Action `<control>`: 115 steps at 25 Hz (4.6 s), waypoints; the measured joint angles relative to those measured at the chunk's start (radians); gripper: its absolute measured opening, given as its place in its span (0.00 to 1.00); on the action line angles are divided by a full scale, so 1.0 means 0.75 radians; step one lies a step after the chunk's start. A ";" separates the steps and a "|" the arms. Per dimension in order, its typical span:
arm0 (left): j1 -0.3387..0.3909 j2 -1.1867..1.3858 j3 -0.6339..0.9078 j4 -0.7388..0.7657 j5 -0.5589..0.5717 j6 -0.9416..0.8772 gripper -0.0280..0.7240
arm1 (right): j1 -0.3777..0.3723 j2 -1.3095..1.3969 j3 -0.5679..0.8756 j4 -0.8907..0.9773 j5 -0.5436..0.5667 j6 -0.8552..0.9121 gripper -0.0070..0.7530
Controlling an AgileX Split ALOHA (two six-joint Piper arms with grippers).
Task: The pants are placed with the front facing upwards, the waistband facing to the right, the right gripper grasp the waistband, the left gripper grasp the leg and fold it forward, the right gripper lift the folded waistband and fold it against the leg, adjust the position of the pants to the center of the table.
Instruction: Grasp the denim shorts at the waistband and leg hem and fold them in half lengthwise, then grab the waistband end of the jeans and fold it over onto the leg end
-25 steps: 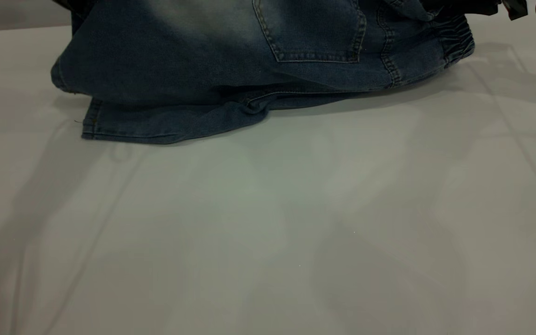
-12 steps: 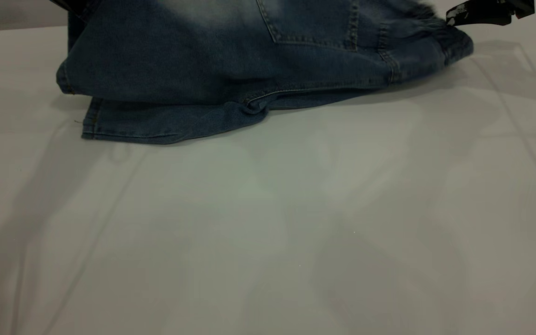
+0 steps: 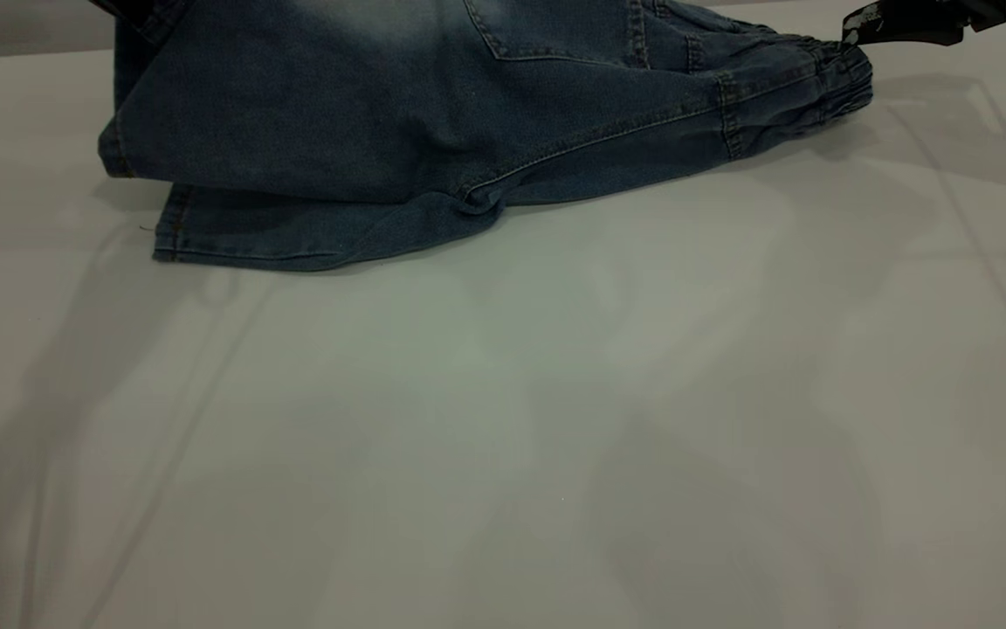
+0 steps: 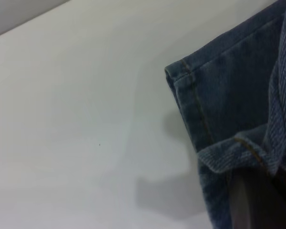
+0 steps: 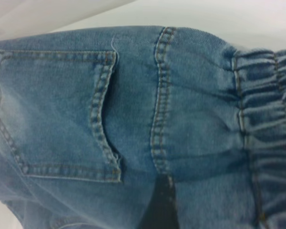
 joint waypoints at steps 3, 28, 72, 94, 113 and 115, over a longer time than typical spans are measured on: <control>0.000 0.000 0.000 0.000 0.001 0.000 0.07 | 0.000 0.000 0.000 0.000 0.000 0.000 0.78; -0.001 0.000 0.000 -0.013 -0.001 -0.008 0.74 | -0.051 -0.003 0.000 0.057 0.062 0.013 0.78; -0.001 -0.004 0.000 -0.013 -0.110 -0.136 0.75 | -0.208 0.234 0.000 0.176 0.269 0.139 0.78; -0.001 -0.004 0.000 -0.011 -0.125 -0.136 0.75 | -0.158 0.351 -0.091 0.293 0.286 0.135 0.78; -0.001 -0.004 0.000 -0.011 -0.121 -0.139 0.75 | -0.007 0.423 -0.293 0.237 0.265 0.235 0.69; -0.001 -0.004 0.000 -0.011 -0.121 -0.139 0.75 | -0.012 0.423 -0.293 0.231 0.265 0.245 0.58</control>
